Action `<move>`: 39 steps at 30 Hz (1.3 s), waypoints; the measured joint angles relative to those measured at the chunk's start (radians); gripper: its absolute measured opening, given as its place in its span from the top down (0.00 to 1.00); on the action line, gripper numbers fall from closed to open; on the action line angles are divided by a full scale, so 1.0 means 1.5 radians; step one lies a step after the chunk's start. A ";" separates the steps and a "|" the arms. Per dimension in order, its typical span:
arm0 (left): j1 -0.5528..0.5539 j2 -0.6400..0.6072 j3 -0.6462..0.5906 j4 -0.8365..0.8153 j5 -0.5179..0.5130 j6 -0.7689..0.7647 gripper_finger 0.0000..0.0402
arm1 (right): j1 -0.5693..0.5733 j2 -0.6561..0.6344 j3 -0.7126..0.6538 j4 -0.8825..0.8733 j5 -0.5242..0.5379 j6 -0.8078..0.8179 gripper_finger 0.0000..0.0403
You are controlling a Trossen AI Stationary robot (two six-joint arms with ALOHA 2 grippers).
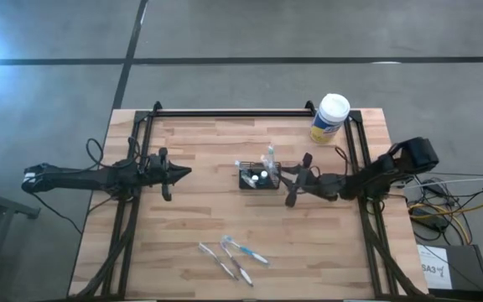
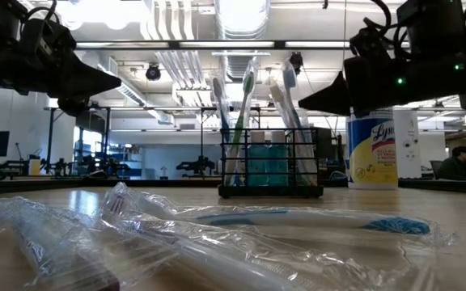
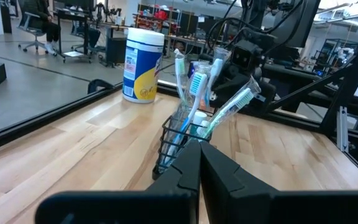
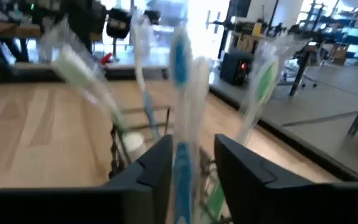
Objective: Pick & Place toothbrushing station
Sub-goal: Put the blue toothbrush into the wire organizer
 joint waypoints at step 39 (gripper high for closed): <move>0.000 0.000 0.000 -0.005 0.135 -0.022 0.98 | 0.278 0.154 0.569 -0.847 -0.041 0.349 0.68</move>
